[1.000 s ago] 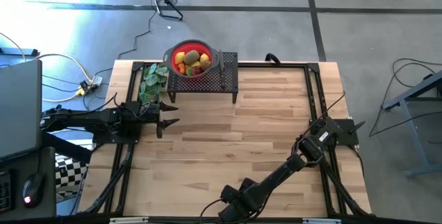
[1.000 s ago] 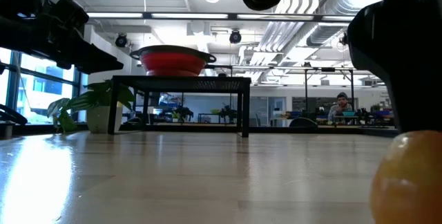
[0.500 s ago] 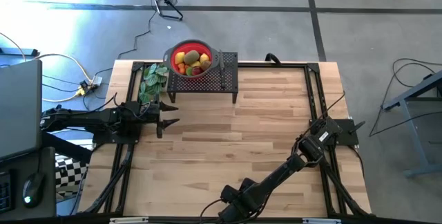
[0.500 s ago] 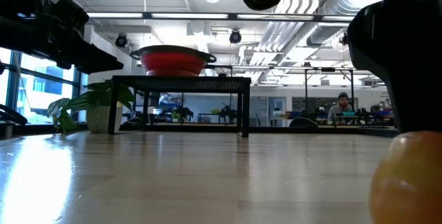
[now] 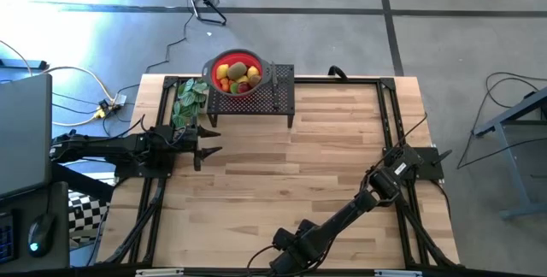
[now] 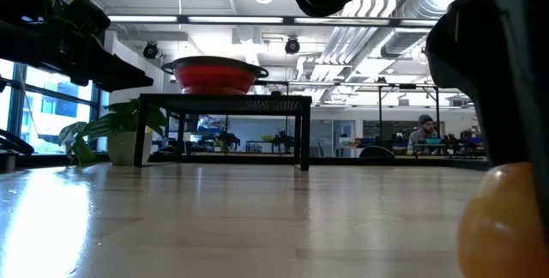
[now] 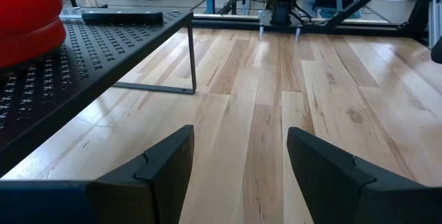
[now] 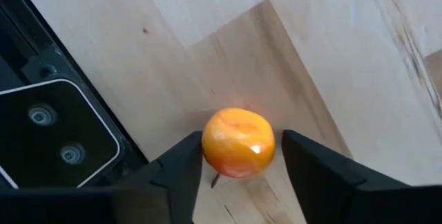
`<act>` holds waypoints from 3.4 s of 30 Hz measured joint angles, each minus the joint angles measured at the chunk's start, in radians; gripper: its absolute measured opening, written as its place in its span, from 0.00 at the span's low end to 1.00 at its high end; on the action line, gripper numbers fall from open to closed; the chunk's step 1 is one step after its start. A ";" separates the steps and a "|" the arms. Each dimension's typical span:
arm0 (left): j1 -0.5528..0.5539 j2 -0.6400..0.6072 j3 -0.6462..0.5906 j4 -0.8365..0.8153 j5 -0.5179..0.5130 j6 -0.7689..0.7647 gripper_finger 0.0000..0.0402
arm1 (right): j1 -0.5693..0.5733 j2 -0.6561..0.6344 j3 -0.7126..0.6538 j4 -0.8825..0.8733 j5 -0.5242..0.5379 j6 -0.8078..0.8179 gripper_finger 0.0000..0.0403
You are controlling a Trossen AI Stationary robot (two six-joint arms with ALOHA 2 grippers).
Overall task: Pick & Place Fruit
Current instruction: Put the orange pear into the red strainer bowl on the shelf
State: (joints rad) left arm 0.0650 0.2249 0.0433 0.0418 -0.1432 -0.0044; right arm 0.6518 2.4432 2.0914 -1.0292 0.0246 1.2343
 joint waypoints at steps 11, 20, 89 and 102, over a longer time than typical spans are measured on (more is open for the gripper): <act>0.000 0.000 0.000 0.000 0.000 0.000 0.57 | 0.000 0.000 0.000 0.003 -0.033 0.016 0.32; 0.000 0.000 0.000 0.000 0.000 0.000 0.57 | 0.000 0.000 0.000 0.017 -0.022 0.030 0.34; 0.000 0.000 0.000 -0.018 -0.008 0.000 0.57 | -0.161 -0.165 0.000 -0.186 -0.149 0.823 0.61; 0.000 0.000 0.000 -0.018 -0.008 0.000 0.57 | -0.082 -0.141 0.000 0.040 -0.082 1.135 0.61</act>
State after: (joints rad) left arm 0.0650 0.2253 0.0433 0.0235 -0.1513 -0.0048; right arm 0.5699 2.3019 2.0911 -0.9891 -0.0579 2.3695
